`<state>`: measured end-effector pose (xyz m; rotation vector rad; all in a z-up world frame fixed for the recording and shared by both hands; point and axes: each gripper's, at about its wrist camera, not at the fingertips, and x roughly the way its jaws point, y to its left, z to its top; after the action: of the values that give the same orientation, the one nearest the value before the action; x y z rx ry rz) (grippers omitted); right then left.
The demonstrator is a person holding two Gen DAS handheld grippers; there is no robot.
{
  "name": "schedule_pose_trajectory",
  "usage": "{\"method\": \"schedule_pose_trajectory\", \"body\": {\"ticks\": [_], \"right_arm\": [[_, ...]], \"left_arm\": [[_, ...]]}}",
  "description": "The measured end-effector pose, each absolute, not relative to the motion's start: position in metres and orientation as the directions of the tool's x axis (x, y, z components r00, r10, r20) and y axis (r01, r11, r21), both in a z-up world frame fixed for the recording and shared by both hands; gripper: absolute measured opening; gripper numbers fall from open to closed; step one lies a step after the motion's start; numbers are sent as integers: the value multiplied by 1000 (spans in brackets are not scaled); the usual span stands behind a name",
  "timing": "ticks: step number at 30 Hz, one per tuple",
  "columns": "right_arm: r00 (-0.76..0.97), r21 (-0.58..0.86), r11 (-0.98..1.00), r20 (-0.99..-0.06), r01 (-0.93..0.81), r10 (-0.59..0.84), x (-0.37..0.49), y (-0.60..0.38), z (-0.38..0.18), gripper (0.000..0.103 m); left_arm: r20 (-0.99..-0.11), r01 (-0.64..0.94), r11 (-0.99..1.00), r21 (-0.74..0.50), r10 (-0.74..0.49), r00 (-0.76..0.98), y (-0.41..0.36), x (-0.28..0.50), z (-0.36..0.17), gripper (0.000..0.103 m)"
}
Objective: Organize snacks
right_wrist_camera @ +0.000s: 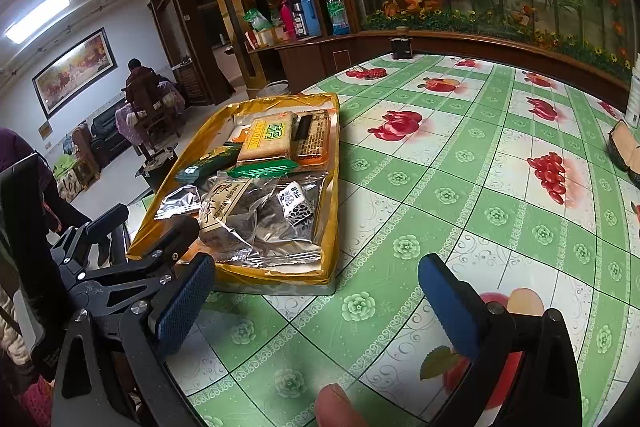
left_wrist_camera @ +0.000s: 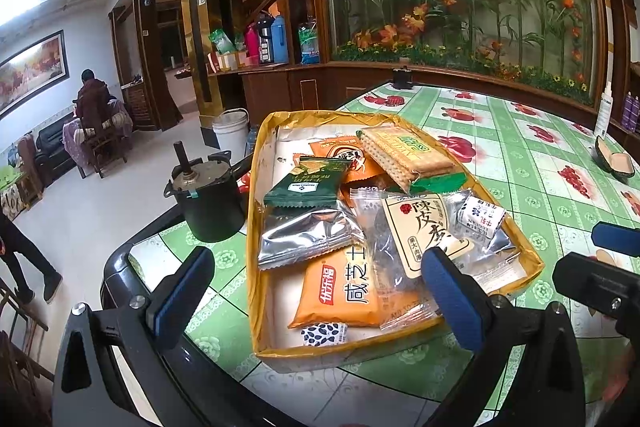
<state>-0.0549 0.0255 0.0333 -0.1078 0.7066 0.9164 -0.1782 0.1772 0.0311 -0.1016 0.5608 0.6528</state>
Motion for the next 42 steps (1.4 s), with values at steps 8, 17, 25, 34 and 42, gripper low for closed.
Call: {"method": "schedule_pose_trajectory", "body": {"ticks": [8, 17, 25, 34, 42], "right_arm": [[402, 203, 619, -602, -758, 690, -56, 26, 34, 103], [398, 203, 615, -602, -762, 692, -56, 27, 35, 103], [395, 202, 611, -602, -765, 694, -58, 27, 34, 103], [395, 203, 612, -603, -764, 693, -58, 27, 34, 103], [394, 202, 611, -603, -765, 693, -58, 27, 33, 103]], "left_arm": [[-528, -606, 791, 78, 549, 648, 177, -178, 29, 103], [-527, -608, 790, 80, 552, 646, 178, -179, 29, 103], [-527, -610, 788, 81, 554, 645, 179, -180, 29, 103], [-527, -613, 786, 83, 556, 643, 179, -182, 28, 103], [-526, -614, 785, 84, 559, 641, 180, -183, 28, 103]]}}
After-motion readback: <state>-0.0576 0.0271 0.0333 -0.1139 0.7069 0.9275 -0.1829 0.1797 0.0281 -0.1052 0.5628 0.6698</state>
